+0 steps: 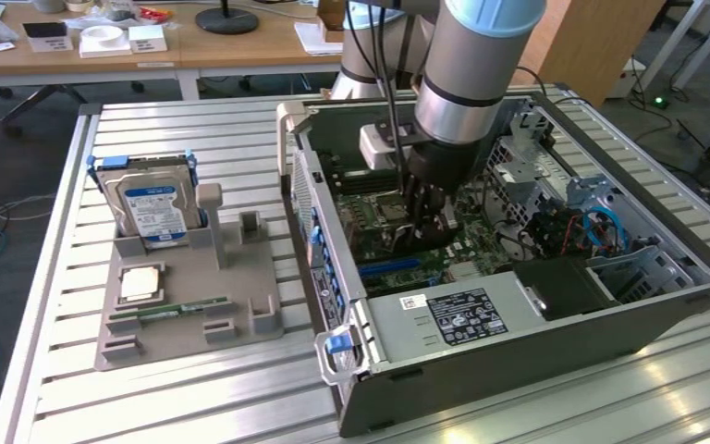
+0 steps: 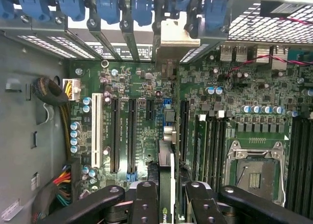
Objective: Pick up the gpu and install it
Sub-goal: 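Insert the gpu into the slot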
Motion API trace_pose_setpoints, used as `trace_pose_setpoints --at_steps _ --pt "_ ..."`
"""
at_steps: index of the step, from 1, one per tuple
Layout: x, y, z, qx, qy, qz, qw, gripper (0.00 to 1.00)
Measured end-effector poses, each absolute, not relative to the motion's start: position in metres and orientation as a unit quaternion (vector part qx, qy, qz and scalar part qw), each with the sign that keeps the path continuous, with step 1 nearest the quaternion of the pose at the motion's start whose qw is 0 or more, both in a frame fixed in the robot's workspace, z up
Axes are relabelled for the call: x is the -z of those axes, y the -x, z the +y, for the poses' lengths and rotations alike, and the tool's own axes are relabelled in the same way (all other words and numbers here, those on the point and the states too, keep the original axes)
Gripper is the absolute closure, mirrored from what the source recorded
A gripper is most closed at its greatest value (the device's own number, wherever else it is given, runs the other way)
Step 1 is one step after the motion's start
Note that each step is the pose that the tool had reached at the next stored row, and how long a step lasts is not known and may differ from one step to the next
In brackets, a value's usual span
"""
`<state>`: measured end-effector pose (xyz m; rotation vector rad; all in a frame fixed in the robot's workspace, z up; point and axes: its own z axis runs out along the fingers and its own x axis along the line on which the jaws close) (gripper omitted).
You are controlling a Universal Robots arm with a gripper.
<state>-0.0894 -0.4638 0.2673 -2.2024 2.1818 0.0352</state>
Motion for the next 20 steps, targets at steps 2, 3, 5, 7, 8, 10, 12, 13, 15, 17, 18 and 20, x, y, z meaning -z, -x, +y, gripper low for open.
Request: trace_pose_setpoints --at_steps 2,3,5,7,8,10,12,13,15,17,18,20 --pt "-0.2666 0.0894 -0.4638 -0.011 0.71 0.704 0.021 0.74" --pt "-0.2666 0.0895 -0.4639 -0.011 0.71 0.704 0.02 0.74" --pt "-0.2664 0.0902 -0.4638 -0.011 0.71 0.704 0.021 0.74" --pt "-0.2662 0.091 -0.4637 -0.011 0.71 0.704 0.021 0.74" --pt "-0.2661 0.0913 -0.4637 -0.011 0.71 0.704 0.021 0.74" --pt "-0.2661 0.0917 -0.4638 -0.011 0.71 0.704 0.021 0.74" --pt "-0.266 0.0924 -0.4638 -0.011 0.71 0.704 0.021 0.74" --pt "-0.2659 0.0929 -0.4638 -0.011 0.71 0.704 0.021 0.74" --pt "-0.2659 0.0937 -0.4638 -0.011 0.71 0.704 0.021 0.74" --pt "-0.2659 0.0943 -0.4638 -0.011 0.71 0.704 0.021 0.74" --pt "-0.2658 0.0947 -0.4638 -0.011 0.71 0.704 0.021 0.74" --pt "-0.2658 0.0956 -0.4638 -0.011 0.71 0.704 0.021 0.74"
